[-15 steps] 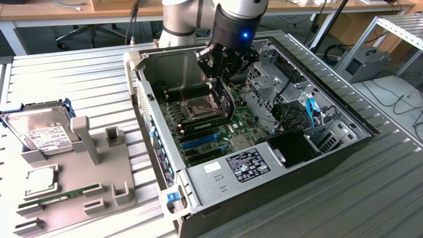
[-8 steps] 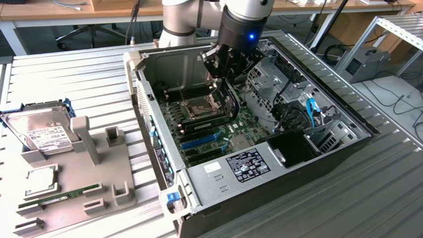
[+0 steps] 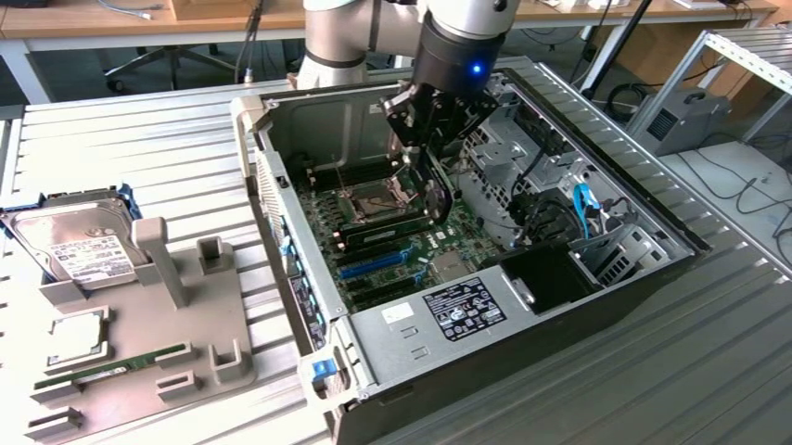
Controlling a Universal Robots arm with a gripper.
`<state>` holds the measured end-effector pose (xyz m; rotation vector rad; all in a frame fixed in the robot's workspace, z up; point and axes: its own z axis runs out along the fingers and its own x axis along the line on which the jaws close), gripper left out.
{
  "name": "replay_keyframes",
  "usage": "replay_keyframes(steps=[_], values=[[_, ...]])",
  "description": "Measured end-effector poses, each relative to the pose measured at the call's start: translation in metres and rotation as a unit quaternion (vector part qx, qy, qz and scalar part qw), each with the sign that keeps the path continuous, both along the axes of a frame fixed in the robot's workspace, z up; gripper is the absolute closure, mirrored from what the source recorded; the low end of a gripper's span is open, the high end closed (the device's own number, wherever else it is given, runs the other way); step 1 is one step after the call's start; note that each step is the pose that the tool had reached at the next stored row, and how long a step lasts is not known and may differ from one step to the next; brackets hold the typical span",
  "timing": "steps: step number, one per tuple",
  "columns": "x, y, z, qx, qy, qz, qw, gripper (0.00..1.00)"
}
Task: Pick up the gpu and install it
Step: 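Pick up the gpu and move the gpu toward the slot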
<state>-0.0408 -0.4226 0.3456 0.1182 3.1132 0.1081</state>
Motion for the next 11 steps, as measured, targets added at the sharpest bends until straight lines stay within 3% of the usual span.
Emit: replay_keyframes(steps=[11], values=[[0.0004,0.0048,0.0,0.0035,0.0,0.0,1.0,0.74]])
